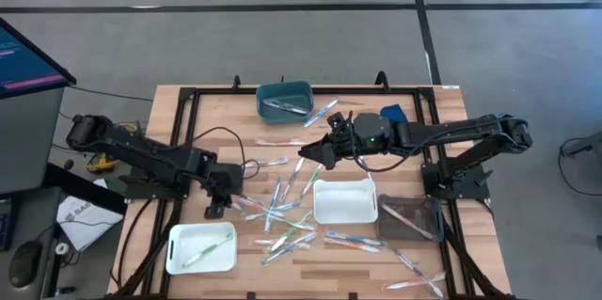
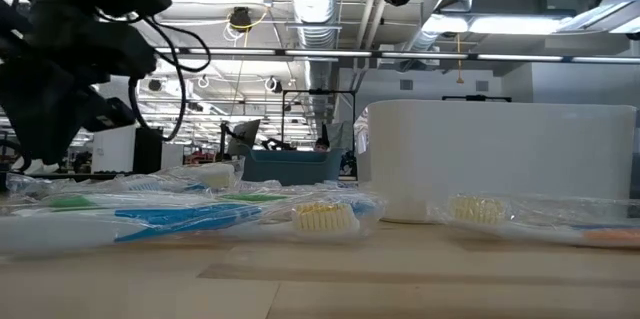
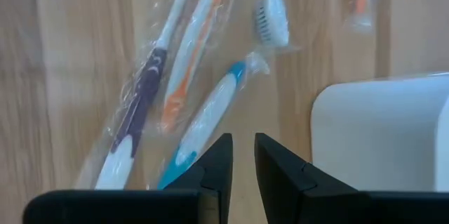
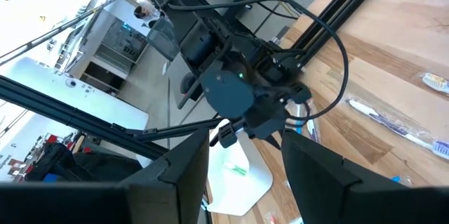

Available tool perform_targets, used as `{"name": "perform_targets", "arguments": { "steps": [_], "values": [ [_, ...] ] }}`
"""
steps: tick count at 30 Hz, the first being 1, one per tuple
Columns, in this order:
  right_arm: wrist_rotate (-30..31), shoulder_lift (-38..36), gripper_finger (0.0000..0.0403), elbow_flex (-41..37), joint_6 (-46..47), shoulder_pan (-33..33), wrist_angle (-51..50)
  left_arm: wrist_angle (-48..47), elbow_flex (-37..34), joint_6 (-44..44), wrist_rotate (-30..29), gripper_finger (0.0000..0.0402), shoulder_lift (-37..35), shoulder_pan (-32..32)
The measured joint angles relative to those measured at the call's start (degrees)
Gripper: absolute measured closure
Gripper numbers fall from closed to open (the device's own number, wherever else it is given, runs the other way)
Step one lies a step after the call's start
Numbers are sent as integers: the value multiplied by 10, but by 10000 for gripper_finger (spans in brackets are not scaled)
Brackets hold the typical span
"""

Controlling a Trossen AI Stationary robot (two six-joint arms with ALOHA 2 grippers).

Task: Pick & Place Toothbrushes
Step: Put the blue toothbrush into the top white bin

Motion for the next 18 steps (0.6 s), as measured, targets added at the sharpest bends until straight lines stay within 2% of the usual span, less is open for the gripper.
{"name": "perform_targets", "arguments": {
  "steps": [3,7,11,16,18],
  "values": [
    [0,0,230,0,0,0,0,2,0,0,-5,348,0,-4],
    [0,0,230,0,-10,0,-1,-3,0,-21,-56,348,0,-7],
    [0,0,230,0,-13,0,0,-8,0,-40,-76,348,0,-7],
    [0,0,230,0,-14,0,0,-9,-8,-125,-76,348,0,-7],
    [0,0,230,0,-14,0,0,-9,-13,-184,-76,348,0,-6]
  ]
}}
